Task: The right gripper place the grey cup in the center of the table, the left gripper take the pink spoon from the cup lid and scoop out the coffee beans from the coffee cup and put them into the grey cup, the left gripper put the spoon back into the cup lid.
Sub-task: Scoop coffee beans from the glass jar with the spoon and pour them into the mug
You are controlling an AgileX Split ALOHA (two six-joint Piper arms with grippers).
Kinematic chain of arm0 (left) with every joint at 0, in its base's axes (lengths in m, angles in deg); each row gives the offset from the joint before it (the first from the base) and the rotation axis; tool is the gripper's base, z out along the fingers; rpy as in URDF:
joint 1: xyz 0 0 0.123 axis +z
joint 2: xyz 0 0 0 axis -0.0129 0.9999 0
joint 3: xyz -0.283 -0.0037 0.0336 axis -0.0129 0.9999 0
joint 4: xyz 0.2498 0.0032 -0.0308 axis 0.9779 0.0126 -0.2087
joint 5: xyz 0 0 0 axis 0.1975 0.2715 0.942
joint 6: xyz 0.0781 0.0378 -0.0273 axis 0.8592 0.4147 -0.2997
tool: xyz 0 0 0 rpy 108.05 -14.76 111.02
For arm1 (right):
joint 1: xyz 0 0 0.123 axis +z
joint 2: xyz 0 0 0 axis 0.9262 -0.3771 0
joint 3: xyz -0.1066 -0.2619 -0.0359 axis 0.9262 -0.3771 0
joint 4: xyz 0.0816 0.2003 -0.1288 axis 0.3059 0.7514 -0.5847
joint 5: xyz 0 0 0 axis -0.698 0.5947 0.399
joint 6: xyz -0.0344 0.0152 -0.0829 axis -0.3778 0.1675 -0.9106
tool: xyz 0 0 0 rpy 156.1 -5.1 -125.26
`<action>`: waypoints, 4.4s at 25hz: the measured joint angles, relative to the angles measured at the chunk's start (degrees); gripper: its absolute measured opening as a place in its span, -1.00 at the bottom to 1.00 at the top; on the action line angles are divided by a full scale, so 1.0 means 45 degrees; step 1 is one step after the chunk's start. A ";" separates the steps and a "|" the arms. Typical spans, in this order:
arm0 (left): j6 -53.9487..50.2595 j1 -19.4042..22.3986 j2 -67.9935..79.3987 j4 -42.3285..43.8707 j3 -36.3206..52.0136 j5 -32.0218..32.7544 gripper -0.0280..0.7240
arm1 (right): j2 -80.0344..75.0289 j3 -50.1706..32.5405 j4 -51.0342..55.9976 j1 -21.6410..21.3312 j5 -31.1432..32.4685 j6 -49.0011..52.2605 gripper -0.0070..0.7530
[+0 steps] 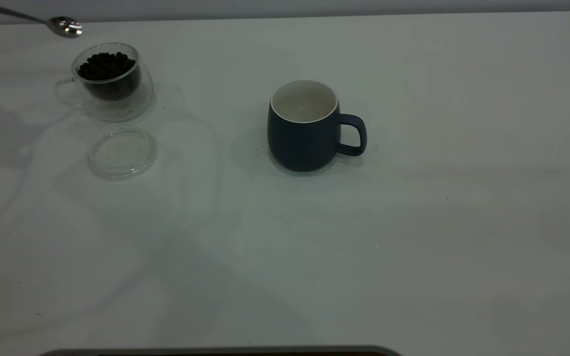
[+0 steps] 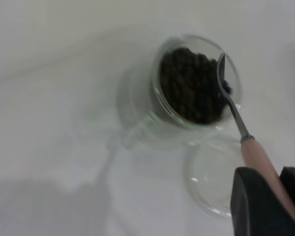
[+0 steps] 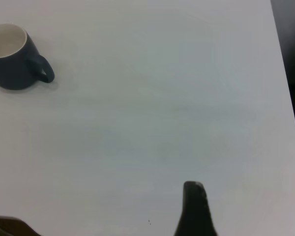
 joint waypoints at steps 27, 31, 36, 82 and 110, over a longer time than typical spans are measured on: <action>0.0693 -0.1067 0.2008 -0.0491 0.0000 -0.1747 -0.60 | 0.0000 0.0000 0.0000 0.0000 0.0000 0.0000 0.57; -0.0682 -0.1029 0.2008 -0.0480 0.0000 -0.1575 -0.60 | 0.0000 0.0000 0.0000 0.0000 0.0000 0.0000 0.57; -0.2080 -0.0861 0.2008 -0.0491 0.0000 -0.1327 -0.60 | 0.0000 0.0000 0.0000 0.0000 0.0000 0.0000 0.57; -0.1108 0.1591 0.4437 -0.5078 0.0000 0.2887 -0.60 | 0.0000 0.0000 0.0000 0.0000 0.0000 0.0000 0.57; -0.1298 0.1991 0.4437 -0.5105 0.0000 0.4747 -0.61 | 0.0000 0.0000 0.0000 0.0000 0.0000 0.0000 0.57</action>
